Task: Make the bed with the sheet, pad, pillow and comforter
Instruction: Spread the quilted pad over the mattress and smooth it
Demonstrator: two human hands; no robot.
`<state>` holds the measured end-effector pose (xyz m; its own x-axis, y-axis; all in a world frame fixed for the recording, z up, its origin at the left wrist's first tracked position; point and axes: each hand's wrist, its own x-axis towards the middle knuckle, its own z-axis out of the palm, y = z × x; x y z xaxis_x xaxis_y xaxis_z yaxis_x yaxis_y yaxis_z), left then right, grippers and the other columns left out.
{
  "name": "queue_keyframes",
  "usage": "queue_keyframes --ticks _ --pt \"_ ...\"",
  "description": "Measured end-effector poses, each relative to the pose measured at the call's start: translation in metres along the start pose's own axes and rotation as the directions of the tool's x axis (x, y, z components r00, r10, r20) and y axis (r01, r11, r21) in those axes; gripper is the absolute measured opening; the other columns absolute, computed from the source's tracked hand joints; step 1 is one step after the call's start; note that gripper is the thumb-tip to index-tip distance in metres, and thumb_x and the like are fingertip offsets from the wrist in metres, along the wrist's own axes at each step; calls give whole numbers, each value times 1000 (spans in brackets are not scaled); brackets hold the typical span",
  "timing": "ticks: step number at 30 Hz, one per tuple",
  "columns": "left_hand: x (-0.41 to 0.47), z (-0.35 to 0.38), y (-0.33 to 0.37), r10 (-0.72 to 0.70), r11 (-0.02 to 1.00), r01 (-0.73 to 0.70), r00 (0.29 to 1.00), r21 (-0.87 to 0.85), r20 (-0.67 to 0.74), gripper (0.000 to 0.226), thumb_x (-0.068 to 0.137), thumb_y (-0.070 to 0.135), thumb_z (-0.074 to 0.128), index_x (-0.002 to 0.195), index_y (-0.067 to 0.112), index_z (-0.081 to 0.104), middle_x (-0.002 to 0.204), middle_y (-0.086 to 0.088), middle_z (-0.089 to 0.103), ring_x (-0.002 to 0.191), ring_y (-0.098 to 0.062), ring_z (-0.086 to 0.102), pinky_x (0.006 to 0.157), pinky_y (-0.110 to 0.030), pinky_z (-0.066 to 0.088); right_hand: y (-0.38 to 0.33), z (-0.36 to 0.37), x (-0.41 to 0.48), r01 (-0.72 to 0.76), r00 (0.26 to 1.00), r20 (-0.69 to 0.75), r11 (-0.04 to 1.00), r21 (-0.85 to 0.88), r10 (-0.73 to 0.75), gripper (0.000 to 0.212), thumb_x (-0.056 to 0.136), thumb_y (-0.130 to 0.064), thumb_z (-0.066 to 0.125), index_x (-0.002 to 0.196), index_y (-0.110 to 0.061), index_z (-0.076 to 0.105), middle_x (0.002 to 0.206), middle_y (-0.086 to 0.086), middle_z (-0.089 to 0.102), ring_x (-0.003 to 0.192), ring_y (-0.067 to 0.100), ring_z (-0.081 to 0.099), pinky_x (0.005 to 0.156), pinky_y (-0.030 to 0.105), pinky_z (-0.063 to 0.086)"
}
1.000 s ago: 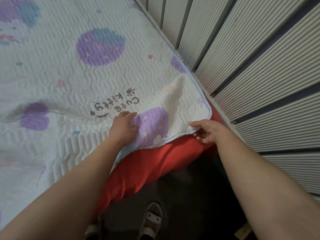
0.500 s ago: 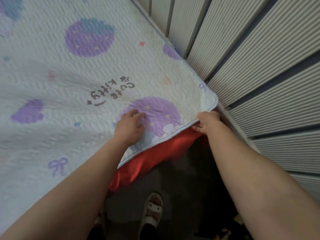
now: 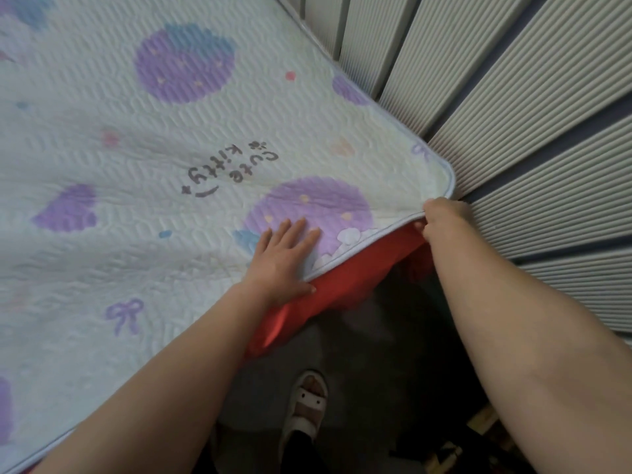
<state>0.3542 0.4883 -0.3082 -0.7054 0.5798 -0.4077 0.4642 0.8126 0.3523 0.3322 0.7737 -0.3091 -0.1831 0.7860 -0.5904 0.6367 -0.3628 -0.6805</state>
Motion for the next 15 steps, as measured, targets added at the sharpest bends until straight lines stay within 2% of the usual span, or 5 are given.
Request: queue_keyframes --ticks 4,7,9,11,15 --pt "-8 6 -4 17 1000 -17 1000 -5 12 100 79 41 69 151 33 1 160 3 -10 147 -20 -9 117 -39 -3 6 1 -2 -71 997 28 990 -124 75 29 88 0 53 112 -15 59 83 9 59 61 23 59 28 28 45" --pt "-12 9 -17 31 998 -32 999 -56 -14 98 78 50 68 151 32 6 160 3 -5 147 -18 -7 118 -37 -3 11 9 -9 50 998 -11 932 -359 -58 53 79 -8 57 130 -2 44 112 21 61 86 26 61 72 40 58" --pt "-15 8 -23 25 995 -30 998 -92 -56 97 76 56 67 151 29 11 160 2 0 148 -18 -4 118 -36 -2 10 8 -26 269 944 10 749 -606 -331 63 78 -10 62 135 -4 35 136 20 45 119 34 51 97 43 44" --pt "-19 6 -30 13 992 -26 994 -123 -107 95 76 58 66 151 26 17 160 2 5 148 -18 -1 118 -36 0 7 13 -50 481 807 157 481 -733 -569 56 77 -10 66 127 -10 40 134 18 40 122 37 44 98 43 40" --pt "-35 -4 -46 -45 988 10 972 -152 -231 87 78 53 68 148 21 29 158 -3 19 147 -21 12 117 -39 11 4 39 -95 732 542 489 98 -675 -683 46 73 -7 63 116 -17 50 125 12 42 117 33 41 94 42 36"
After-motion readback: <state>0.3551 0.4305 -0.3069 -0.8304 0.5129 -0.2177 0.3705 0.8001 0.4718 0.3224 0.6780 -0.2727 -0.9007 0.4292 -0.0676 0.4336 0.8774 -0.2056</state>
